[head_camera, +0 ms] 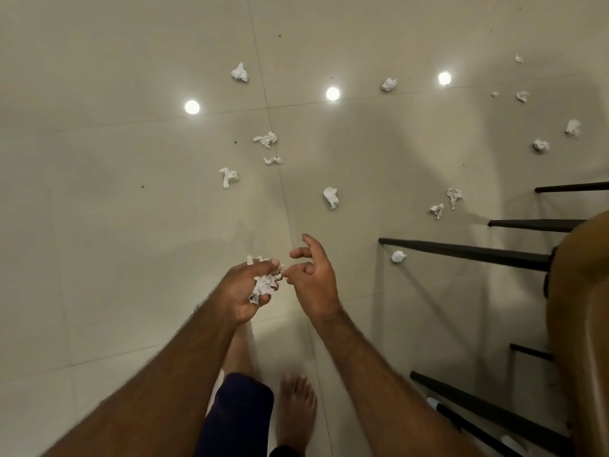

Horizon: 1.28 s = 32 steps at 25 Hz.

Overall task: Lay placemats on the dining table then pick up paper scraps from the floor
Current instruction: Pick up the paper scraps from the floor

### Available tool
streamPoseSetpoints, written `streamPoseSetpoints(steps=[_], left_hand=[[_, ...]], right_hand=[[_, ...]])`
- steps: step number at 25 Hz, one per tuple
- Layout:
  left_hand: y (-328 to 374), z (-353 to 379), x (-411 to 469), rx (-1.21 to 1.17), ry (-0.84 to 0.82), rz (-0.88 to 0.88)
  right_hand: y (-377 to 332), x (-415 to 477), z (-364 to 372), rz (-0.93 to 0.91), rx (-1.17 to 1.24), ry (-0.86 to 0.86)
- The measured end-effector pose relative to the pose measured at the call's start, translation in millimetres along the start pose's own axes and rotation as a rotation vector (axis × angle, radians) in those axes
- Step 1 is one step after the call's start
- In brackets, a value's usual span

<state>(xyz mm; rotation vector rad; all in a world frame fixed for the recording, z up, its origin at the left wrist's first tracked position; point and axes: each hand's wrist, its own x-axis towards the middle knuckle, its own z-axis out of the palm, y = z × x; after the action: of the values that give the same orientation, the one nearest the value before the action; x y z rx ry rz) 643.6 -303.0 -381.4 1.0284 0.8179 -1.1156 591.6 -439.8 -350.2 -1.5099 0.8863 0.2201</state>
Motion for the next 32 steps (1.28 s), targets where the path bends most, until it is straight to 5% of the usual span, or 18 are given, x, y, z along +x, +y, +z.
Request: streamPoseSetpoints(steps=[4, 11, 18, 27, 29, 32], left_hand=[[40.8, 9.4, 20.2, 0.096, 0.067, 0.031], [72.0, 21.3, 81.6, 0.451, 0.196, 0.092], [57.7, 23.7, 143.7, 0.431, 0.28, 0.162], [65.2, 15.0, 166.9, 0.393, 0.279, 0.18], [63.3, 13.8, 167.5, 0.36, 0.288, 0.179], [64.7, 15.5, 167.7, 0.323, 0.295, 0.183]], right_hand=[[31.8, 54.6, -34.4, 0.129, -0.111, 0.27], [90.3, 100.8, -152.2, 0.506, -0.779, 0.361], [147.6, 187.7, -199.7, 0.557, -0.37, 0.787], [163.2, 221.0, -172.8, 0.634, -0.06, 1.055], [145.9, 211.4, -150.5, 0.57, -0.249, 0.953], [127.0, 193.3, -105.4, 0.175, -0.518, 0.686]])
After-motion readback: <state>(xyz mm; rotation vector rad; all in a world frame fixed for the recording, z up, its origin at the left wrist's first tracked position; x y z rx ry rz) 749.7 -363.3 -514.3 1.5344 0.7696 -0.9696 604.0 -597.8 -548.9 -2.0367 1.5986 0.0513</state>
